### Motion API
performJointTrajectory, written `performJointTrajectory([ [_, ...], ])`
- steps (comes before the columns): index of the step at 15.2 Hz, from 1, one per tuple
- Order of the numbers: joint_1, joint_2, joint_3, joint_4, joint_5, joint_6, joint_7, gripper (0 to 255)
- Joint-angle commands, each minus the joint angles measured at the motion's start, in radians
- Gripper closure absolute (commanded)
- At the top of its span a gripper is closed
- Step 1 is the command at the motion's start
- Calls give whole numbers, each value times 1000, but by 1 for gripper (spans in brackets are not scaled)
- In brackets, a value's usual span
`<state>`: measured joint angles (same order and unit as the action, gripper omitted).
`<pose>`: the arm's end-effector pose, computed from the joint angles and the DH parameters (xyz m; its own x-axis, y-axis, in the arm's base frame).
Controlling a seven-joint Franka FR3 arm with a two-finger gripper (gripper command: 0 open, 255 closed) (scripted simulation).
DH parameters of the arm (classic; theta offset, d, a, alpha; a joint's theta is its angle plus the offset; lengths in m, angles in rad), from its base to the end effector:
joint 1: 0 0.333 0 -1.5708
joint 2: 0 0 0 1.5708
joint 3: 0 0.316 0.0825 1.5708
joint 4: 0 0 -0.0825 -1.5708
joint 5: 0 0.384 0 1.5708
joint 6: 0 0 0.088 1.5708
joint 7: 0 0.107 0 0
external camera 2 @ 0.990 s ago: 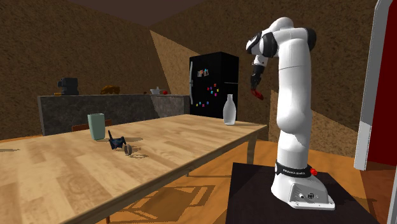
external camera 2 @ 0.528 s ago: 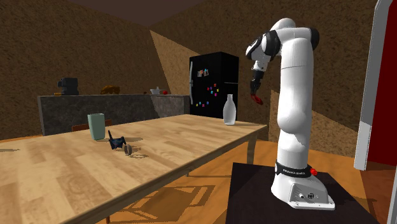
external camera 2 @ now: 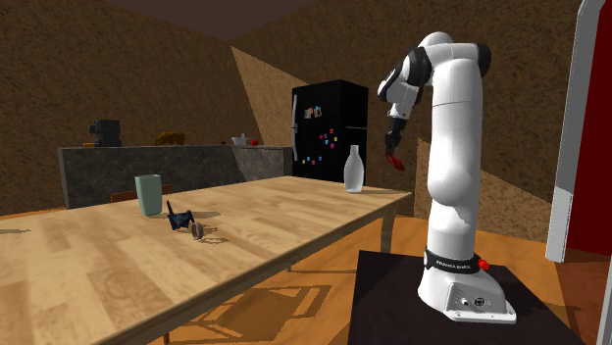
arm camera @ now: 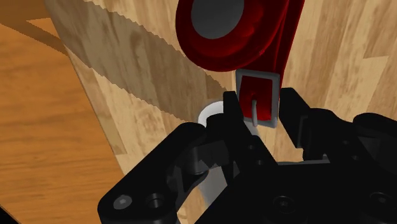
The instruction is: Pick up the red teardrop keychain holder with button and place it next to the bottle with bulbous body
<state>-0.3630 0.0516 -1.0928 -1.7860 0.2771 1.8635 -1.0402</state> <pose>0.0967 -0.5696 0.5358 0.8595 -0.4638 0.2146 -0.4597 -0.8851 -0.0719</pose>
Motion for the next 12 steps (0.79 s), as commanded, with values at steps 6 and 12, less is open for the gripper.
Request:
performJointTrajectory([
  [6,0,9,2,-89,18,90,-29,255],
  [12,-10,42,6,-148,60,157,-69,255],
])
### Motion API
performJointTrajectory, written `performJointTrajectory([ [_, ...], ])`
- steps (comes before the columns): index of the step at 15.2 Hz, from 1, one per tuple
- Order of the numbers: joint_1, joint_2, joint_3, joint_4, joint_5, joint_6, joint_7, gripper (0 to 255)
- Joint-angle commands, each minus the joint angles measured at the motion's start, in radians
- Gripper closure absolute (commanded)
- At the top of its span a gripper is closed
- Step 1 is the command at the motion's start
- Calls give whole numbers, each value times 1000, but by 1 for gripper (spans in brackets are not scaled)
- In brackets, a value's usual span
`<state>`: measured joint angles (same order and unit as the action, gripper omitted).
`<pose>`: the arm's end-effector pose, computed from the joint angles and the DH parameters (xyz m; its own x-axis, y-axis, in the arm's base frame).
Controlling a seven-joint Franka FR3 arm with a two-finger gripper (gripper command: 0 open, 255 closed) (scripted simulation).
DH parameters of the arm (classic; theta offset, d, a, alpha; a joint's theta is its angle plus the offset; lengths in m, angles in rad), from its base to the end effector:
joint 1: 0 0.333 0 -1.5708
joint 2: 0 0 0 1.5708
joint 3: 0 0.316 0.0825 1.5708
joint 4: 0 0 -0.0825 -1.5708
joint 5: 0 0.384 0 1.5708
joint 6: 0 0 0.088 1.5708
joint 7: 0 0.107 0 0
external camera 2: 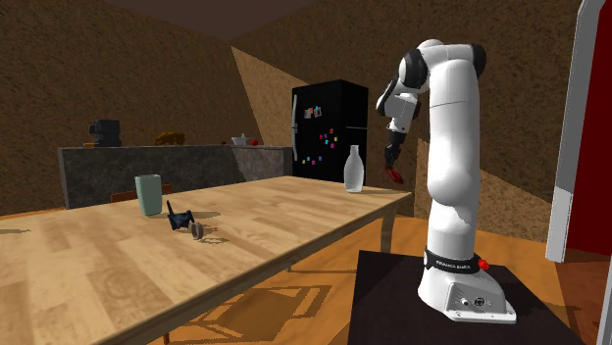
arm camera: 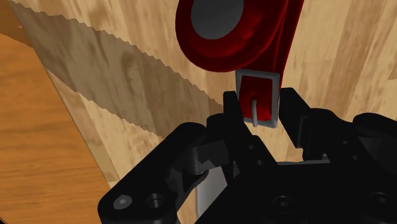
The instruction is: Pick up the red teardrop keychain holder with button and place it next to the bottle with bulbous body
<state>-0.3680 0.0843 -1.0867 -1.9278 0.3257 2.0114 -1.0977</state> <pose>0.0966 -0.5674 0.4715 0.8597 -0.4636 0.2145 -0.4594 -0.8853 -0.0720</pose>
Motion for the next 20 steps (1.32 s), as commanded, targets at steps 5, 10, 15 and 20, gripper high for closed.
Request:
performJointTrajectory([
  [5,-18,47,10,-48,58,60,-52,255],
  [10,-37,91,26,-83,114,107,-98,255],
  [15,-63,139,50,-112,175,150,-148,255],
  [20,-92,189,81,-135,240,189,-199,255],
])
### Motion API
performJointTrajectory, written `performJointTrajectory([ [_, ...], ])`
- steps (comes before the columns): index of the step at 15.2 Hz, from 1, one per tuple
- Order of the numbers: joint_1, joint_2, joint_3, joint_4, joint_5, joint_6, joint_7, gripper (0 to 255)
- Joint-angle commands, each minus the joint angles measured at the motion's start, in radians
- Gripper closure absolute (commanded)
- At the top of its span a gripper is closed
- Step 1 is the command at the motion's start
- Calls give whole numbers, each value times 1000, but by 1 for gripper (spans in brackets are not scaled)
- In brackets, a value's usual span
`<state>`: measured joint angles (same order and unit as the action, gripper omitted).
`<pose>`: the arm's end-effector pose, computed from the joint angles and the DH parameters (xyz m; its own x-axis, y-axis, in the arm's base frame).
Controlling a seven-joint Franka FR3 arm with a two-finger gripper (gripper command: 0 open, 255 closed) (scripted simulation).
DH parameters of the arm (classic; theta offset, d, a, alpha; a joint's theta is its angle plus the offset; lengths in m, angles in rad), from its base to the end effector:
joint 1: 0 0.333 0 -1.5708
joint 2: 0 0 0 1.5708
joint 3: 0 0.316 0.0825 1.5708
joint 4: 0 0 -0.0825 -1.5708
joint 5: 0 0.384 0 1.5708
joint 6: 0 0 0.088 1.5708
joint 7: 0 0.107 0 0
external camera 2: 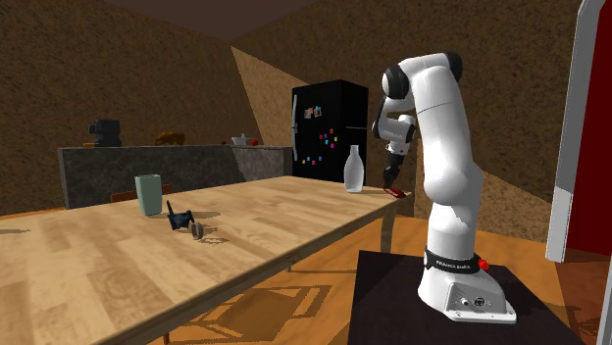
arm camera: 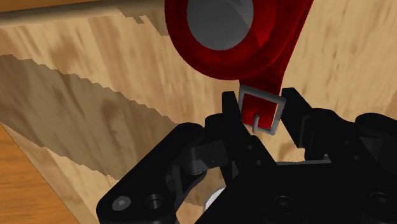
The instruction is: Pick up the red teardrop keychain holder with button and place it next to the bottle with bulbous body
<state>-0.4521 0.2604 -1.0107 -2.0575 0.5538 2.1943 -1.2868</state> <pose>0.0976 -0.5683 0.3676 0.8606 -0.4596 0.2192 -0.4560 -0.8872 -0.0699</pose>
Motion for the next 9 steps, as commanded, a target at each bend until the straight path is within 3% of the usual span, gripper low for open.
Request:
performJointTrajectory([
  [1,-14,23,12,-9,25,14,-20,255],
  [9,-24,37,22,-14,43,24,-34,255],
])
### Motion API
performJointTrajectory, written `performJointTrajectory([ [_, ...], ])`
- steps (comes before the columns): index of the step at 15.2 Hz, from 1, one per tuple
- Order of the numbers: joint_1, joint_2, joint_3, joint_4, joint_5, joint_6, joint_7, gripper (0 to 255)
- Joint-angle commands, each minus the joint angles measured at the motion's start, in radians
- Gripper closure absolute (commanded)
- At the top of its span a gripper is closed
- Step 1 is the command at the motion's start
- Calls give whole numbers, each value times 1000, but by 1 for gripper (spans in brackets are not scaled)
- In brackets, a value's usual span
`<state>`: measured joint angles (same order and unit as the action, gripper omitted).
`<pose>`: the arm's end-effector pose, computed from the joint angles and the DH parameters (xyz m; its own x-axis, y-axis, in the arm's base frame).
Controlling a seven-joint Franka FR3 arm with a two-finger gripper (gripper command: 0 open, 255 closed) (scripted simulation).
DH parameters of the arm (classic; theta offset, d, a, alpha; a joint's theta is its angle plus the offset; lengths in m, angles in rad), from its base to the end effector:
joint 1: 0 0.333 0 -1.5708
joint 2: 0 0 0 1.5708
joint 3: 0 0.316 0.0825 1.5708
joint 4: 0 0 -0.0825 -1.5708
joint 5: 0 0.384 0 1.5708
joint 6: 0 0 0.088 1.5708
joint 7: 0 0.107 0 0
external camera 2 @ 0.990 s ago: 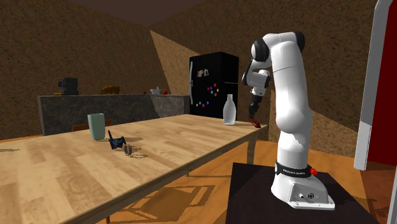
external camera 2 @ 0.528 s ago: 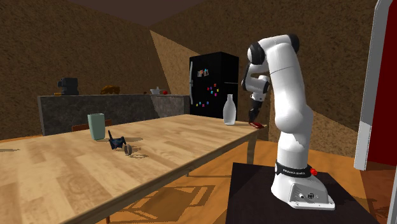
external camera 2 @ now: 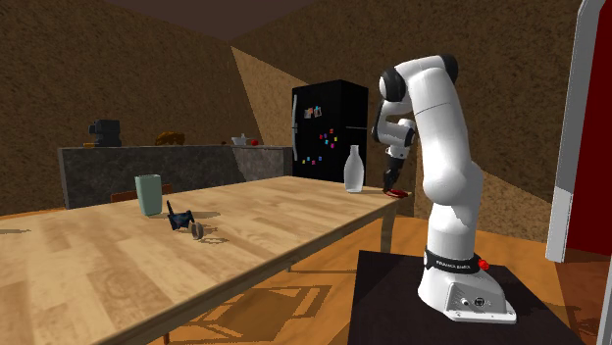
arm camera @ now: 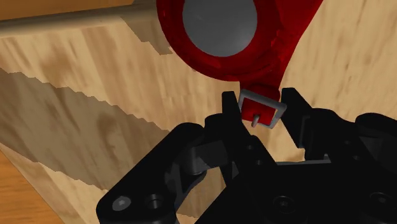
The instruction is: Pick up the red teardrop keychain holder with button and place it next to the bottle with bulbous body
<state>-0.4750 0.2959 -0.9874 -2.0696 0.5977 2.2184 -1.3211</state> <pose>0.0968 -0.5686 0.3497 0.8604 -0.4608 0.2177 -0.4571 -0.8866 -0.0702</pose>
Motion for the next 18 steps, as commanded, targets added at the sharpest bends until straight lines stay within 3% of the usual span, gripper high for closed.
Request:
performJointTrajectory([
  [1,-1,1,-1,-3,-1,0,0,0],
  [6,-1,1,-1,-2,0,0,1,0],
  [10,53,-104,-74,27,-130,-71,82,0],
  [18,52,-104,-73,27,-131,-71,82,0],
])
